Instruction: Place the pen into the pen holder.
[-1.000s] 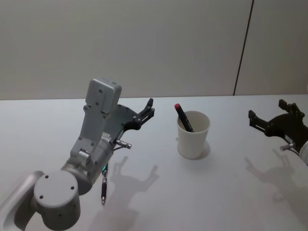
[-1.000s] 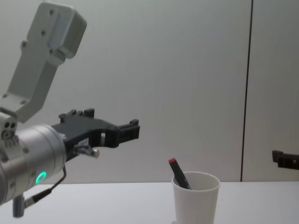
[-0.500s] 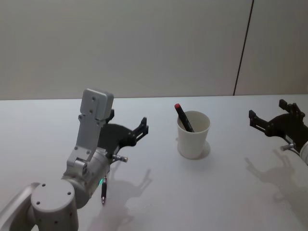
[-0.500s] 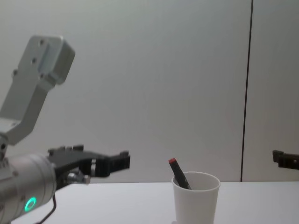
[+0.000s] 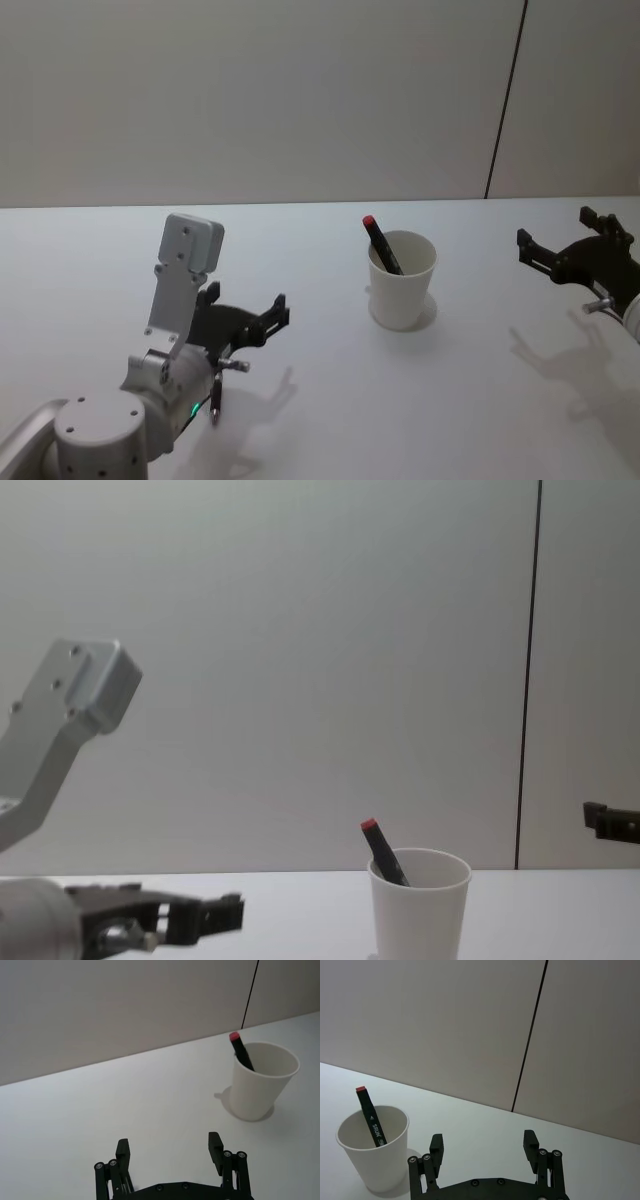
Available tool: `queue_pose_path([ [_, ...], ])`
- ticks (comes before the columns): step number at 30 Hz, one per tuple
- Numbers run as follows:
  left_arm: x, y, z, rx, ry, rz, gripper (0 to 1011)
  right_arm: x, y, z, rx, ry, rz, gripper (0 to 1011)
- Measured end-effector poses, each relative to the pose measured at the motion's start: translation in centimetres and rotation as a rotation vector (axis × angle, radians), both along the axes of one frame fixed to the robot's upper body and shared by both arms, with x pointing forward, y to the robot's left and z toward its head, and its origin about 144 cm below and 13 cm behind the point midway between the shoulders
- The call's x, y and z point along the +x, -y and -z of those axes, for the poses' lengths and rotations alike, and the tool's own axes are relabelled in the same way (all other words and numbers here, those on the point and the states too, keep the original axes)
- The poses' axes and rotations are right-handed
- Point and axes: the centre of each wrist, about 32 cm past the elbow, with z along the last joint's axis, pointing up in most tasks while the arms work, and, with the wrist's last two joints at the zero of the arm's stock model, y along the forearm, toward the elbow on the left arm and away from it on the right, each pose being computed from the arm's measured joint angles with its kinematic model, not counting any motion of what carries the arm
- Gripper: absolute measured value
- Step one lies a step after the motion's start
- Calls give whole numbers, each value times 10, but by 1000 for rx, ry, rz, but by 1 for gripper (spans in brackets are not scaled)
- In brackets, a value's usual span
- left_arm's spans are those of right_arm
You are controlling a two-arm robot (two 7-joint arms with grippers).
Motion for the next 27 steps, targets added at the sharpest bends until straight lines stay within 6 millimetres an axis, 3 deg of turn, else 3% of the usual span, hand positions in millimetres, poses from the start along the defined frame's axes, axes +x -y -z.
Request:
queue_pose_path([
  [27, -9, -16, 13, 73, -202, -90, 1000, 0, 0, 0, 0, 0, 0, 1002],
])
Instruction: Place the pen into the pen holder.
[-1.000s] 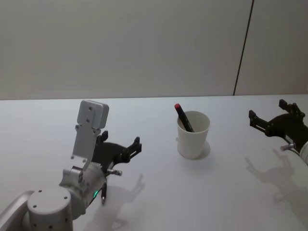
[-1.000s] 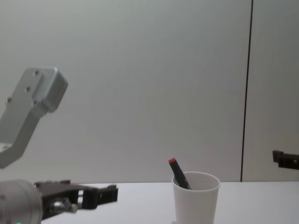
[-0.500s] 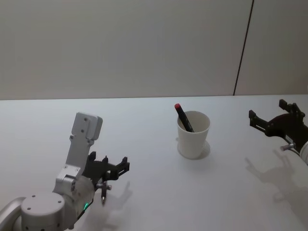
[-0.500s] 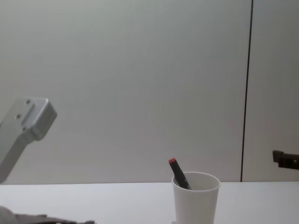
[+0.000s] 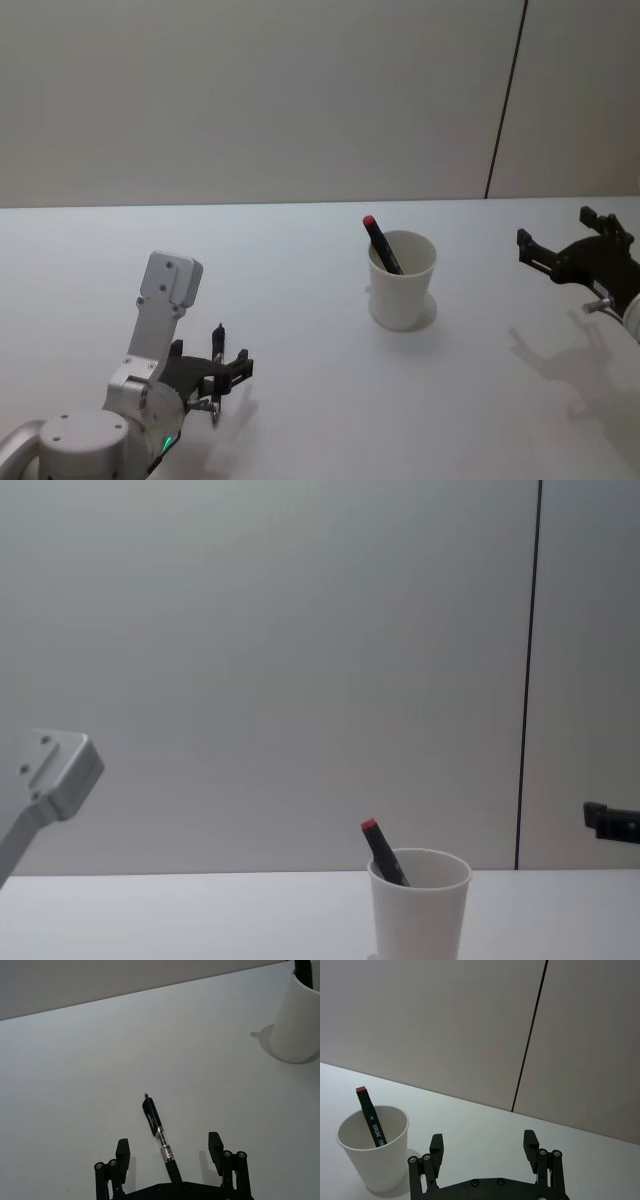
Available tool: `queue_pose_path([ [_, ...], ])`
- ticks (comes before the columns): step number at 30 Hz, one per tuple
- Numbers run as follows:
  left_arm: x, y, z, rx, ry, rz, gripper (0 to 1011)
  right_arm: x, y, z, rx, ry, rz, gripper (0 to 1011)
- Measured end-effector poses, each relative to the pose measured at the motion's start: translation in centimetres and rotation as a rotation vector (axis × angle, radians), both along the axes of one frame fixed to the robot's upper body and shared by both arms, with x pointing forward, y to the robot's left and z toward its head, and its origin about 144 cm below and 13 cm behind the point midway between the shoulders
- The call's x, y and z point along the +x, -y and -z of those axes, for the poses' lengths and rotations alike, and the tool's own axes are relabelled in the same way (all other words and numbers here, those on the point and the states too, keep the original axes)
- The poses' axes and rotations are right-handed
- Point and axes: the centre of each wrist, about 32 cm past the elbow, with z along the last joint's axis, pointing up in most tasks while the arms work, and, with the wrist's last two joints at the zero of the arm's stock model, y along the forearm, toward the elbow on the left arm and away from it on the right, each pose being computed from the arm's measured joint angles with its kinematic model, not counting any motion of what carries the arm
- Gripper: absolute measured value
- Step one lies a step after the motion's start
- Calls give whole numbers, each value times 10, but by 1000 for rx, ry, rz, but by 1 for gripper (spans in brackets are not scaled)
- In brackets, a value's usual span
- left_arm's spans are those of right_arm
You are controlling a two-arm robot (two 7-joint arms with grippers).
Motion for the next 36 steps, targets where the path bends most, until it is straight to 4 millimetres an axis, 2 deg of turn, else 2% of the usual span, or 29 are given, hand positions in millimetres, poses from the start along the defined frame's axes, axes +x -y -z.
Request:
queue_pose_path([
  [36, 13, 1, 21, 6, -93, 3, 1000, 0, 0, 0, 0, 0, 0, 1002],
])
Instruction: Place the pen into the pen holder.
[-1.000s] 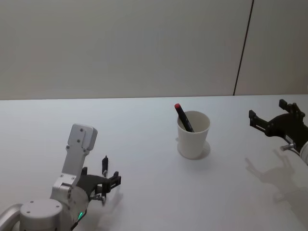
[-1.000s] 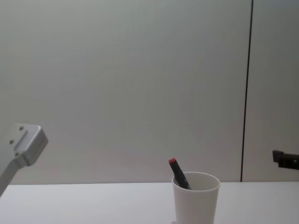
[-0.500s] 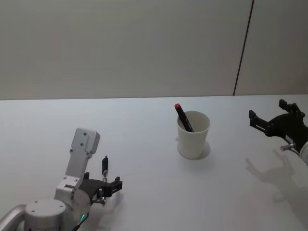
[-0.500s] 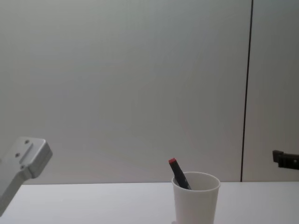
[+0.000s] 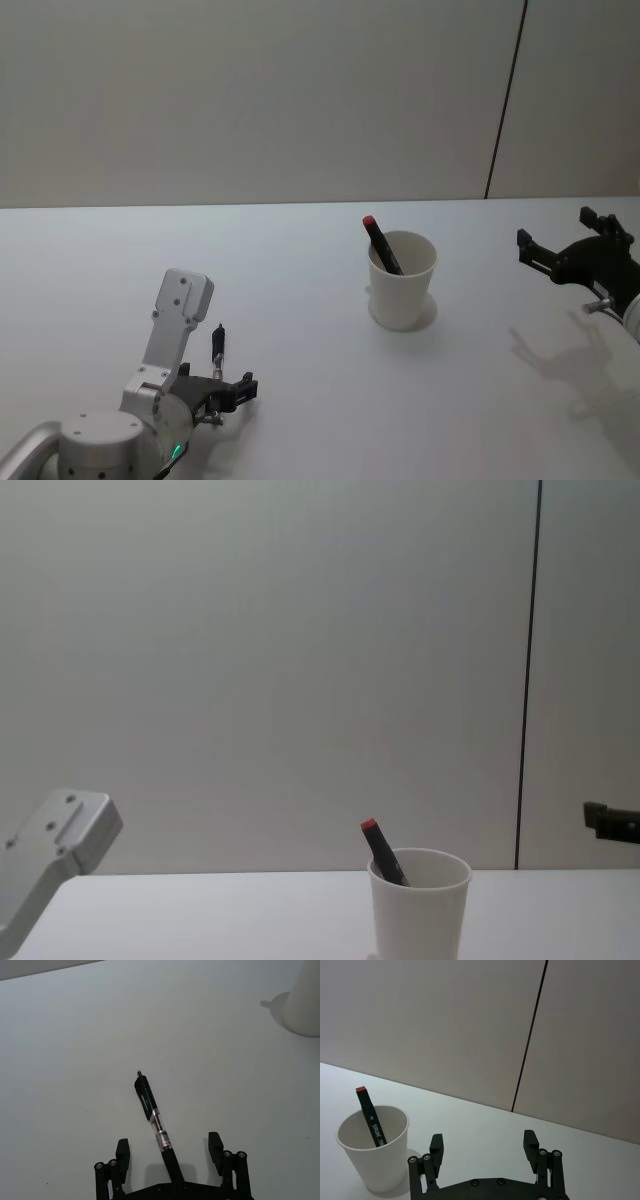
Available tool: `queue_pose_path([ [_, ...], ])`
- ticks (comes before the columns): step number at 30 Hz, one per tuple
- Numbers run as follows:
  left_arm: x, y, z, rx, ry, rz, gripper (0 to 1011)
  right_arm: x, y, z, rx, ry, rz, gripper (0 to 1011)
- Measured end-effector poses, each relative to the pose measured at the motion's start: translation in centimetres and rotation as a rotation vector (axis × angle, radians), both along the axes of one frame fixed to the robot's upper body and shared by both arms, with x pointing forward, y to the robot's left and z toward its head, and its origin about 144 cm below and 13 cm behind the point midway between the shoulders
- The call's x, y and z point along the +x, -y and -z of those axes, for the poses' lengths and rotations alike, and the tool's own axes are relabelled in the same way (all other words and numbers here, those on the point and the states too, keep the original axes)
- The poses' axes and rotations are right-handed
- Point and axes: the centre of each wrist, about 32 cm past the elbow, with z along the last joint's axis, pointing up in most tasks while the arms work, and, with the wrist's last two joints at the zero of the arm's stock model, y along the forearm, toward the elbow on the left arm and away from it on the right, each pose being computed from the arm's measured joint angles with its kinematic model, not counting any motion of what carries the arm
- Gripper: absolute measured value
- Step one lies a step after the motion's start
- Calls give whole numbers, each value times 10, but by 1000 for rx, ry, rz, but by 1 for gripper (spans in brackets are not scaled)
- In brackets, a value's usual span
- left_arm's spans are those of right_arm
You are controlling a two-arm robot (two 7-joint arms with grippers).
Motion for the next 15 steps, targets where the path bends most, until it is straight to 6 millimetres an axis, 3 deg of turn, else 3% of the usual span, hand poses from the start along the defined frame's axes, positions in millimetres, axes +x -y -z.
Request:
queue_pose_path([
  [6, 2, 0, 2, -2, -7, -1, 948, 0, 0, 0, 0, 0, 0, 1002],
  [15, 4, 0, 3, 3, -22, -4, 700, 0, 0, 0, 0, 0, 0, 1002],
])
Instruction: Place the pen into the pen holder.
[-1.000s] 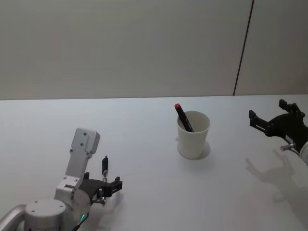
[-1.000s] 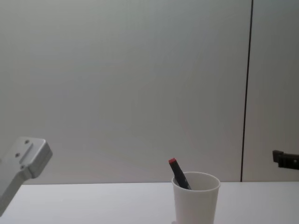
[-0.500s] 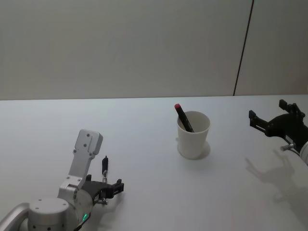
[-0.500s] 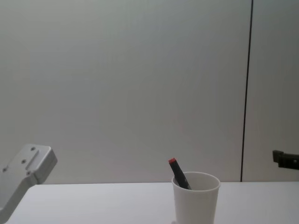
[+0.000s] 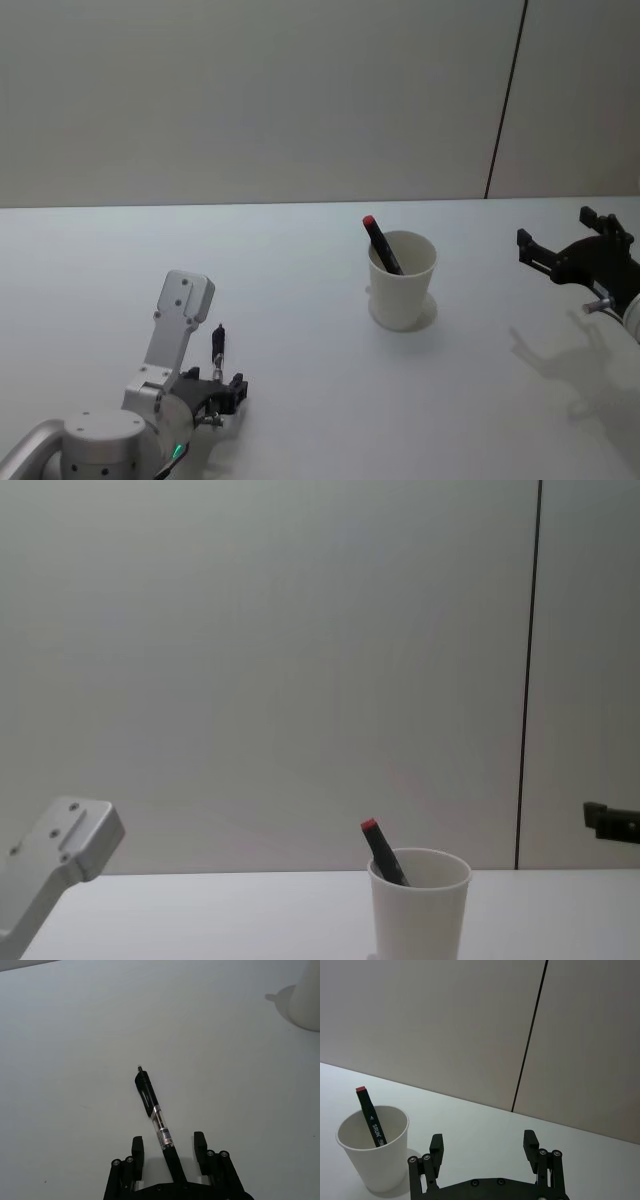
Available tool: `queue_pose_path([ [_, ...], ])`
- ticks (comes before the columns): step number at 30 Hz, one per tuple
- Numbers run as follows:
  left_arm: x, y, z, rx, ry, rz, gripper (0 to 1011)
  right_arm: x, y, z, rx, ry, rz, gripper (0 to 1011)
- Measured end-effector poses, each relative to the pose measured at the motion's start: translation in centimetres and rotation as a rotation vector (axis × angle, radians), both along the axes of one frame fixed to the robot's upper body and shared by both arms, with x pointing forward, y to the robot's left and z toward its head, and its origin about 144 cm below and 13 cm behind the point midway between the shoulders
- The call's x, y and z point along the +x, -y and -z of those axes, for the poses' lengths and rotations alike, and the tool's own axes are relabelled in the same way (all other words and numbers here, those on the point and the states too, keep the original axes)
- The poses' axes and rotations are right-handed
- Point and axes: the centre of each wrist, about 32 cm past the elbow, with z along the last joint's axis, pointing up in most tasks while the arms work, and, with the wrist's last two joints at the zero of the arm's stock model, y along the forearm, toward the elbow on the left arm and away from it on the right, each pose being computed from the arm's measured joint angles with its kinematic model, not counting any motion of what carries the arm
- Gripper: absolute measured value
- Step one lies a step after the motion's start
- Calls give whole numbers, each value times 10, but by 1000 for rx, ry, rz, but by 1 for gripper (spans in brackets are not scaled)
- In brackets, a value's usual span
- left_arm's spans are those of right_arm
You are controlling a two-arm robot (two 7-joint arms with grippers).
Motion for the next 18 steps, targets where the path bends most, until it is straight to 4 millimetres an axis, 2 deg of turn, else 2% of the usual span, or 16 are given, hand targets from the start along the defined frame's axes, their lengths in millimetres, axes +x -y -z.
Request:
queue_pose_path([
  [2, 0, 0, 0, 2, -4, 0, 617, 0, 0, 0, 0, 0, 0, 1002],
  [5, 0, 0, 1, 4, -10, -2, 557, 0, 0, 0, 0, 0, 0, 1002],
  [6, 0, 0, 1, 5, -13, -3, 500, 0, 0, 0, 0, 0, 0, 1002],
  [13, 1, 0, 3, 6, -23, -9, 270, 0, 0, 0, 0, 0, 0, 1002],
  [15, 1, 0, 3, 6, -25, -11, 241, 0, 0, 0, 0, 0, 0, 1002],
  [16, 1, 0, 3, 6, -25, -12, 173, 0, 0, 0, 0, 0, 0, 1002],
  [18, 1, 0, 4, 5, -26, -14, 147, 0, 0, 0, 0, 0, 0, 1002],
])
